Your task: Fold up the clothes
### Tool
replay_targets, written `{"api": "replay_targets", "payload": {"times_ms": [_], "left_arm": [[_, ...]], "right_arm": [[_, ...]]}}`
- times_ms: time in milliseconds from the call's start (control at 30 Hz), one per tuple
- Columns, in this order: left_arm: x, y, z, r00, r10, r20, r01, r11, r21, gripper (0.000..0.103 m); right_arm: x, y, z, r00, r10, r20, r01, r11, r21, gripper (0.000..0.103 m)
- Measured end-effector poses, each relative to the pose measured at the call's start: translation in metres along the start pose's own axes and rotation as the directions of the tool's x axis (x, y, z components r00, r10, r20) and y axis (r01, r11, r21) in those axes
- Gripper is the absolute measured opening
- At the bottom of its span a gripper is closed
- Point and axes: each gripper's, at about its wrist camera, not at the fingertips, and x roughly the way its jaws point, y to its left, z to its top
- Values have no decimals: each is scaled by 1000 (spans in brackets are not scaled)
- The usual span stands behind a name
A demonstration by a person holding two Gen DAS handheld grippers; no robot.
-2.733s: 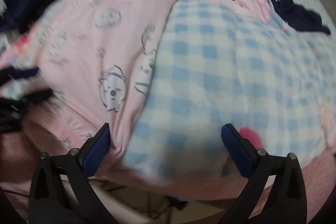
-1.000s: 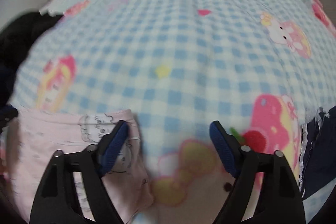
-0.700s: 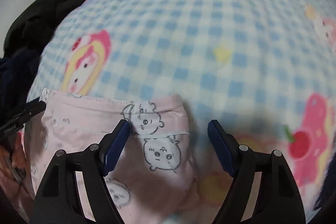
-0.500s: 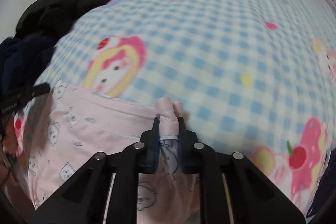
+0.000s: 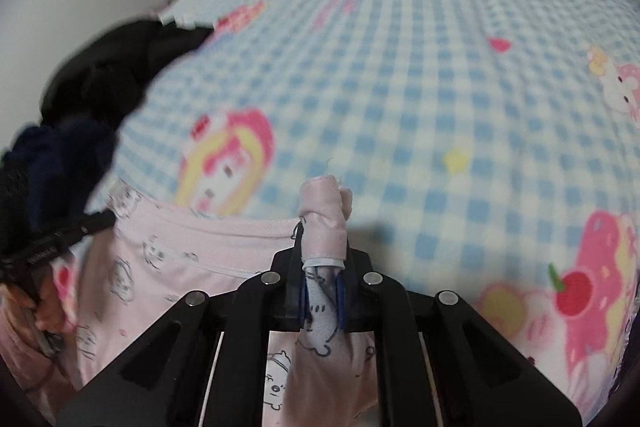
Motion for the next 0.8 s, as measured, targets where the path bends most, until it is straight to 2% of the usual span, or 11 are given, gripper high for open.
{"api": "replay_targets", "payload": {"times_ms": [133,233,300,367,400,433,467,533,633,733,800], "left_arm": [[18,12,0,998,55,-7,-55,998,-28,6],[31,13,11,999,52,3,-52,998,-36,6],[33,9,23,998,63,19,-63,998,-5,6],[42,12,31,998,58,-22,-58,998,-2,10],[48,17,31,997,54,-55,-55,998,-18,12],[48,23,29,998,31,-63,-34,999,-40,17],[45,28,26,999,-2,-53,-1,998,-64,18],[20,29,20,999,5,45,0,996,-95,23],[-16,4,13,987,23,157,-23,1000,-1,30],[-11,-39,11,991,4,130,-23,989,145,30],[11,-69,8,997,-11,76,-6,974,227,30]], "right_arm": [[0,1,7,1000,9,26,-9,1000,13,9],[37,-9,6,999,-29,-20,30,999,43,9],[39,-23,6,1000,-21,-12,22,995,93,9],[33,-28,12,1000,-15,18,13,993,117,10],[33,-30,14,1000,-17,17,15,993,121,13],[38,-32,14,1000,-20,-16,21,992,124,25],[43,-35,13,999,-11,-53,19,991,135,28],[36,-44,12,997,17,-81,-5,988,155,32],[-8,-49,16,997,-72,11,69,986,152,52],[-51,-32,9,979,-143,145,126,984,122,52],[-52,-5,-1,983,-131,130,126,991,45,52]]}}
